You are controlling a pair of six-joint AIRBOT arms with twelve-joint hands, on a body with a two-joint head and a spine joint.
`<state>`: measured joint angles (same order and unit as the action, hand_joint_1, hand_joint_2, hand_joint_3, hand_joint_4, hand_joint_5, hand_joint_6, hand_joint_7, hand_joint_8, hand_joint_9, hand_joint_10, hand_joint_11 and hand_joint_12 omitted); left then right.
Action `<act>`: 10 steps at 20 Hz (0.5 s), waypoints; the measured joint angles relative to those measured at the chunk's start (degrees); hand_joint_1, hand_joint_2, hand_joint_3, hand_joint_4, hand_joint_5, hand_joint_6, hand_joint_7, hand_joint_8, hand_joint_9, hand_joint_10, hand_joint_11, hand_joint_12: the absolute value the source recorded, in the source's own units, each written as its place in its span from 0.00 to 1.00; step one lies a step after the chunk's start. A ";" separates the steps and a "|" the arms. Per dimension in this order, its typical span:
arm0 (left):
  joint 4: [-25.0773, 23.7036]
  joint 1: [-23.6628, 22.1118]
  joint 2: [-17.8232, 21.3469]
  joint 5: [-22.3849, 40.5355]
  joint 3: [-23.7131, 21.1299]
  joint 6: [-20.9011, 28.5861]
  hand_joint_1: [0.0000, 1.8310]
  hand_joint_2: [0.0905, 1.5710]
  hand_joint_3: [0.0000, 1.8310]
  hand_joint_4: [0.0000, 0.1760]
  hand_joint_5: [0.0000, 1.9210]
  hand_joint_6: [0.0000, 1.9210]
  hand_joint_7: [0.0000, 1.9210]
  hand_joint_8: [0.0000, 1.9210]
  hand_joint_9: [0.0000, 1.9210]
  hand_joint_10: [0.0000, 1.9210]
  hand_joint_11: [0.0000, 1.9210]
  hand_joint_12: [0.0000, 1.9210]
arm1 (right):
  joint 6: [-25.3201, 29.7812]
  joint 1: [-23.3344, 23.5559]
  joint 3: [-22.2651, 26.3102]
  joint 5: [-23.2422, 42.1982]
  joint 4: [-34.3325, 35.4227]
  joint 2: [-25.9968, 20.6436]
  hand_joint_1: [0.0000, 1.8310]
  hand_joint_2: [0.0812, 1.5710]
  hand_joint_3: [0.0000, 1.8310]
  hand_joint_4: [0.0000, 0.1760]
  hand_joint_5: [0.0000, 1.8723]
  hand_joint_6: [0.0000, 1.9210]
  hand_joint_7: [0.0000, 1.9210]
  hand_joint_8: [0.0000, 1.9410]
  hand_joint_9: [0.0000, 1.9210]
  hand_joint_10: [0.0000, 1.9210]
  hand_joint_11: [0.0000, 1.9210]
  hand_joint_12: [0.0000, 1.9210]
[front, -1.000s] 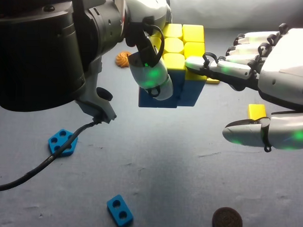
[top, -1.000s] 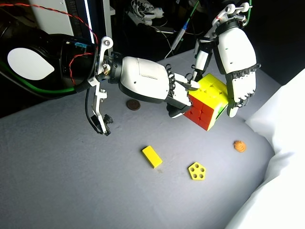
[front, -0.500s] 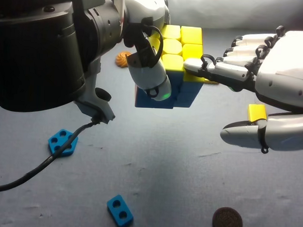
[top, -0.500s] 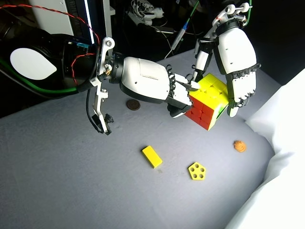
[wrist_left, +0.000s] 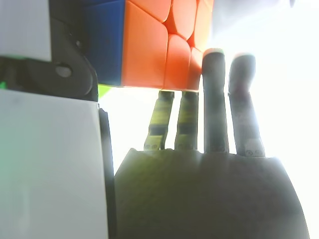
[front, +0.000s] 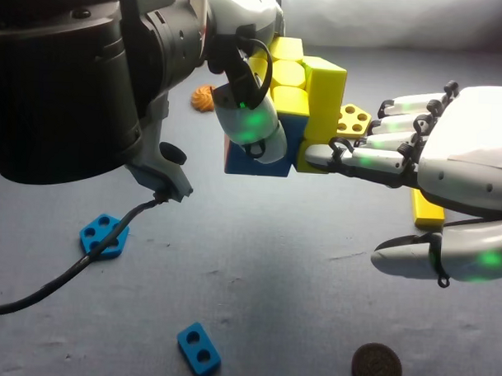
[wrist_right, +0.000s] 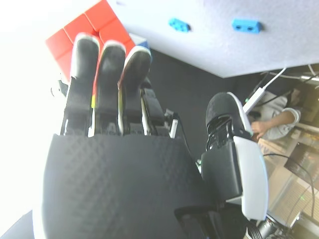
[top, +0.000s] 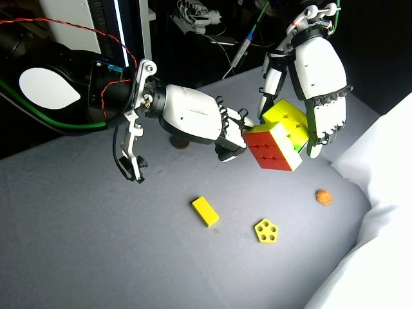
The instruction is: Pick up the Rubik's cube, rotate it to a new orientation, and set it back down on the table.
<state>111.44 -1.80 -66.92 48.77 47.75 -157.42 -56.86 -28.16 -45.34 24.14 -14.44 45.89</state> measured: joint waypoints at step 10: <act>-0.02 0.00 0.00 0.35 0.00 -0.07 0.56 0.89 0.00 0.12 0.26 0.89 0.26 0.94 0.16 0.99 0.13 1.00 | -1.60 0.48 -0.02 -0.04 1.51 0.74 0.00 0.79 0.00 0.00 0.04 0.00 0.14 0.91 0.14 1.00 0.09 1.00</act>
<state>111.42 -1.80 -66.92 49.12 47.75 -157.49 -58.46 -27.68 -45.36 24.10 -12.93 46.63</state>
